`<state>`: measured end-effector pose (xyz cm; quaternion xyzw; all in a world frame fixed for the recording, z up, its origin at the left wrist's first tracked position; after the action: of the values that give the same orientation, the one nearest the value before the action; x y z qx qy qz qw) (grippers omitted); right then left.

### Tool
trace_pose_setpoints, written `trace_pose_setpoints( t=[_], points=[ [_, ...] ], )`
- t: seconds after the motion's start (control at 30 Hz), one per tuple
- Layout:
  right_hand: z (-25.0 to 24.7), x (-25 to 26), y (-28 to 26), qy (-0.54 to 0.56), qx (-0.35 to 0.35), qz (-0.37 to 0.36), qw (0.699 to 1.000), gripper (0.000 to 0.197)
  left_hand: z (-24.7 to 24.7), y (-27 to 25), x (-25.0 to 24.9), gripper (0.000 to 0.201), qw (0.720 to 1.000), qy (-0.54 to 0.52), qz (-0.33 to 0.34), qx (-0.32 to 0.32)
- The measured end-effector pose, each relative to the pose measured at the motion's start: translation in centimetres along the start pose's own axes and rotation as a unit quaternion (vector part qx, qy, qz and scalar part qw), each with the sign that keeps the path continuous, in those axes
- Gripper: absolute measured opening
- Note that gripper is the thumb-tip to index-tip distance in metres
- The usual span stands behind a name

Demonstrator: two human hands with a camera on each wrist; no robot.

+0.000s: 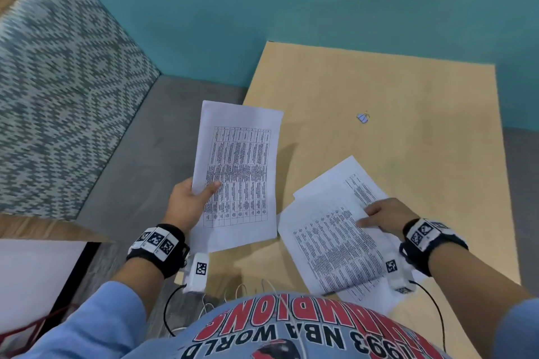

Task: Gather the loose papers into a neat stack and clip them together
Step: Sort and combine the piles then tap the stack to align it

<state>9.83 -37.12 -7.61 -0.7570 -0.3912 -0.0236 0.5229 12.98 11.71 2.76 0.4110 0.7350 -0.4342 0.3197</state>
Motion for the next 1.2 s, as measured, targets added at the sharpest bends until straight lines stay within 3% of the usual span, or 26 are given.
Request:
trace_pose_setpoints(
  t=[0.07, 0.2, 0.37, 0.43, 0.5, 0.6, 0.7, 0.93, 1.2],
  points=[
    [-0.3, -1.1, 0.1, 0.049, 0.001, -0.002, 0.999, 0.039, 0.5, 0.1, -0.2, 0.030, 1.000, 0.000, 0.005, 0.003],
    [-0.8, -1.1, -0.8, 0.012, 0.031, -0.055, 0.998, 0.036, 1.5, 0.3, -1.1, 0.019, 1.000, -0.008, 0.013, 0.008],
    [-1.5, -0.4, -2.5, 0.021, 0.099, -0.073, 0.992, 0.028, 2.0, 0.8, -1.8, 0.026, 1.000, 0.004, 0.026, 0.011],
    [-1.6, 0.2, -3.3, -0.034, 0.129, -0.087, 0.987, 0.028, 2.2, 0.9, -1.8, 0.029, 1.000, 0.005, 0.027, 0.012],
    [-1.9, 0.8, -3.1, -0.087, 0.105, -0.107, 0.985, 0.036, 2.5, 1.0, -1.5, 0.033, 1.000, 0.005, 0.021, 0.018],
    [-1.6, 1.6, -1.4, -0.184, -0.004, -0.141, 0.973, 0.044, 2.5, 0.8, -1.3, 0.038, 1.000, 0.014, 0.018, 0.018],
    [0.2, 1.3, -0.3, -0.284, -0.092, -0.151, 0.942, 0.030, 2.2, 0.8, -1.1, 0.035, 0.999, 0.023, 0.017, 0.017],
    [3.1, -1.0, 0.2, -0.204, -0.094, -0.133, 0.965, 0.023, 1.5, 0.6, -0.3, 0.038, 0.999, 0.032, 0.022, 0.009],
    [2.6, -2.5, -0.5, -0.138, -0.101, -0.082, 0.982, 0.041, 2.8, 1.0, 0.1, 0.045, 0.999, 0.030, 0.011, 0.029]
  ],
)
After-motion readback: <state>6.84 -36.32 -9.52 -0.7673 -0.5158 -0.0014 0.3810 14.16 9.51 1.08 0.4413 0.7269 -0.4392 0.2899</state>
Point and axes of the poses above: each hand's wrist, its own y-axis towards the middle knuckle, its own z-axis out of the palm, x = y × z, the point moved 7 cm from there along y, towards the middle knuckle
